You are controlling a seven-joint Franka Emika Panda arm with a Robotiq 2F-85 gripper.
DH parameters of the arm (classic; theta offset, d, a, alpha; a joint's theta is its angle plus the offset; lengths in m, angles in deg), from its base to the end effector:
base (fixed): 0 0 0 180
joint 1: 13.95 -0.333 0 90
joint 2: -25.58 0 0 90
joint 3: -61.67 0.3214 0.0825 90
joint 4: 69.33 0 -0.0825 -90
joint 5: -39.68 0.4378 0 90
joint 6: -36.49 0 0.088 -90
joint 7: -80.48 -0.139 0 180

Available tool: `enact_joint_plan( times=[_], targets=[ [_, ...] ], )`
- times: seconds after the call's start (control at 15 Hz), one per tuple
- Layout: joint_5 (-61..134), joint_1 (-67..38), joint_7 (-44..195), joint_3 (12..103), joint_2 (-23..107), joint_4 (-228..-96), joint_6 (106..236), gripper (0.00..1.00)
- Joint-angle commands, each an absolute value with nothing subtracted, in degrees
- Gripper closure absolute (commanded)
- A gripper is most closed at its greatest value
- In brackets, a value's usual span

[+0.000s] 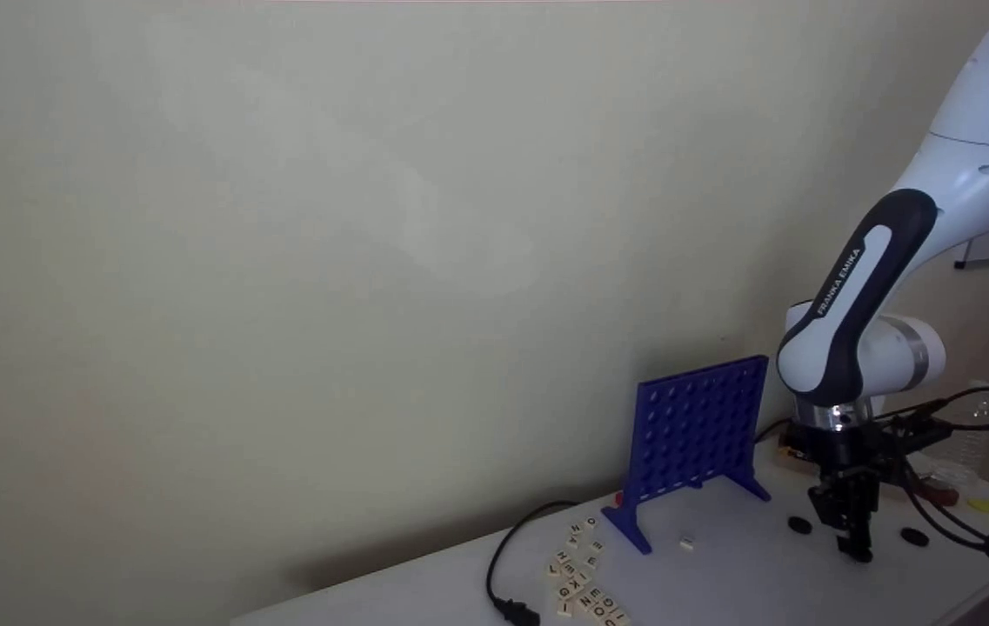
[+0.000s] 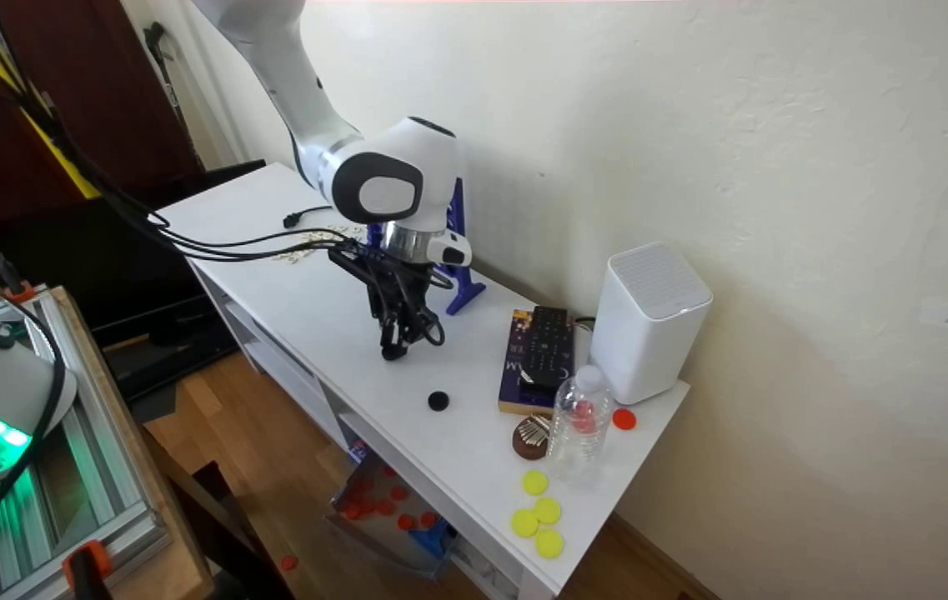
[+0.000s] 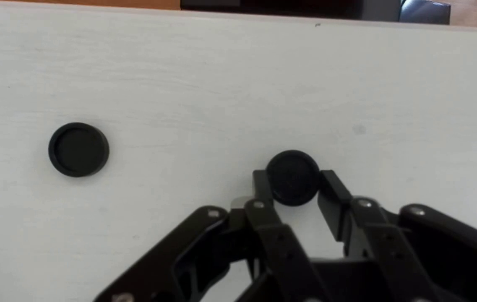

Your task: Put the left black disk in the blue board

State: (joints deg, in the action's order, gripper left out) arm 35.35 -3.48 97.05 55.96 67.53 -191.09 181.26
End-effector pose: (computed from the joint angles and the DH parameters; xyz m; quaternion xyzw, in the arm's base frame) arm 0.4938 -0.1560 -0.0381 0.9842 0.0444 -0.1714 0.0031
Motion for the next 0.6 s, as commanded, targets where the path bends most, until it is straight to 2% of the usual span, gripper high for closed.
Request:
enact_joint_plan(
  times=[0.0, 0.53],
  targets=[
    [33.1, -2.9, 97.2, 55.3, 59.5, -200.3, 186.3, 0.91],
    [33.8, -0.6, 98.8, 55.5, 45.5, -214.6, 200.7, 0.91]
  ],
)
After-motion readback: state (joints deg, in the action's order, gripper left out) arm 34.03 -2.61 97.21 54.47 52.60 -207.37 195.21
